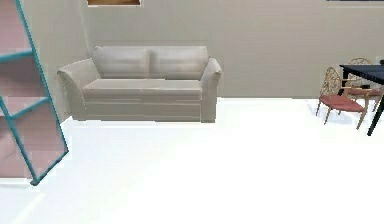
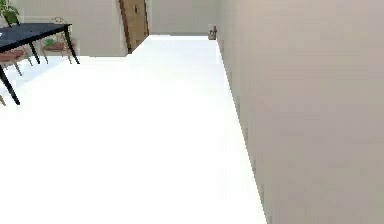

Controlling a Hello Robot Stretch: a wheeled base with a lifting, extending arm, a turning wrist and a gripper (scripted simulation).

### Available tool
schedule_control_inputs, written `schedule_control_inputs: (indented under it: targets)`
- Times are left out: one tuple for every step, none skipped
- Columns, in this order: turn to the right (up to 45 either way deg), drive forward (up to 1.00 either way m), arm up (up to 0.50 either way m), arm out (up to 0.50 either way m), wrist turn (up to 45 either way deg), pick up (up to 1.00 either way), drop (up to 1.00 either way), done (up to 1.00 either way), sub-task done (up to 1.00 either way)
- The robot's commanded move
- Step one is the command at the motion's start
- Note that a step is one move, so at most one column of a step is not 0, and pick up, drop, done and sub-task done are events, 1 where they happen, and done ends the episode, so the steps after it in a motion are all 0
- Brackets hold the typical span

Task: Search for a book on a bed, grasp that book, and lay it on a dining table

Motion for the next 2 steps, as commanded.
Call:
schedule_control_inputs:
  targets:
    - [-45.0,0.0,0.0,0.0,0.0,0.0,0.0,0.0,0.0]
    - [-36.0,0.0,0.0,0.0,0.0,0.0,0.0,0.0,0.0]
